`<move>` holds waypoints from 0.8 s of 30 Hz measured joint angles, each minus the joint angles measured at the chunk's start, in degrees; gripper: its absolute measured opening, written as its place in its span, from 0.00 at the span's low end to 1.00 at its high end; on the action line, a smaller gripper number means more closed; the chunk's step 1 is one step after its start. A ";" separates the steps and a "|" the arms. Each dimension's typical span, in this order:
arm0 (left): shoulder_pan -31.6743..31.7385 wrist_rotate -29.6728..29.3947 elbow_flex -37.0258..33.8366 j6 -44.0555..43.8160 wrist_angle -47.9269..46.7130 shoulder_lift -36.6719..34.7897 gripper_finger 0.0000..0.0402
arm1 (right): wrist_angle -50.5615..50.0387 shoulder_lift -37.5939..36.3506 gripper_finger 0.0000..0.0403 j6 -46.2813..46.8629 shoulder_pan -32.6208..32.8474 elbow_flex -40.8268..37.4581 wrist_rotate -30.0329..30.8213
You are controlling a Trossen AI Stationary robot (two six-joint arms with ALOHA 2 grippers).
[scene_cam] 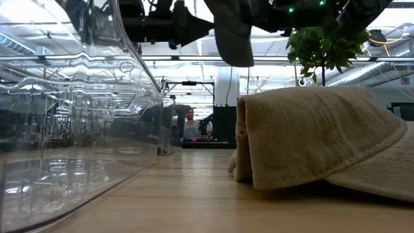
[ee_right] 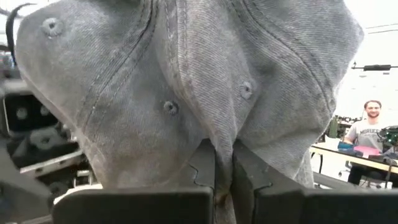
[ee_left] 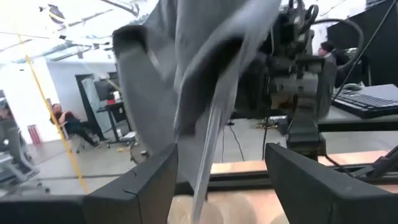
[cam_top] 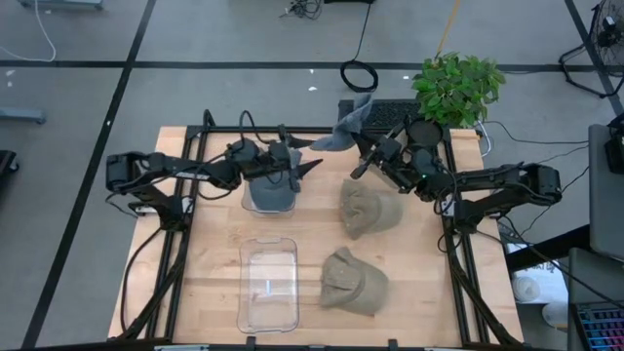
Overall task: Stack caps by color
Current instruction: Stack the blue cap on the stacked blue caps in the top transparent bin
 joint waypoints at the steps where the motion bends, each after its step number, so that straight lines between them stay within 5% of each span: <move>1: 0.00 0.16 0.76 0.09 0.00 0.48 0.61 | -0.30 0.14 0.02 0.34 0.02 0.00 -0.03; 16: -0.04 1.12 4.86 0.93 -5.02 2.87 0.56 | 1.19 2.69 0.02 1.42 0.10 0.00 -3.09; 20: -0.07 0.33 4.86 1.29 -4.33 2.85 0.42 | 0.49 2.67 0.02 1.69 0.08 0.00 -5.46; 24: 0.01 -0.50 4.86 1.50 -5.55 2.83 0.12 | -0.03 2.64 0.04 2.30 0.06 0.00 -9.78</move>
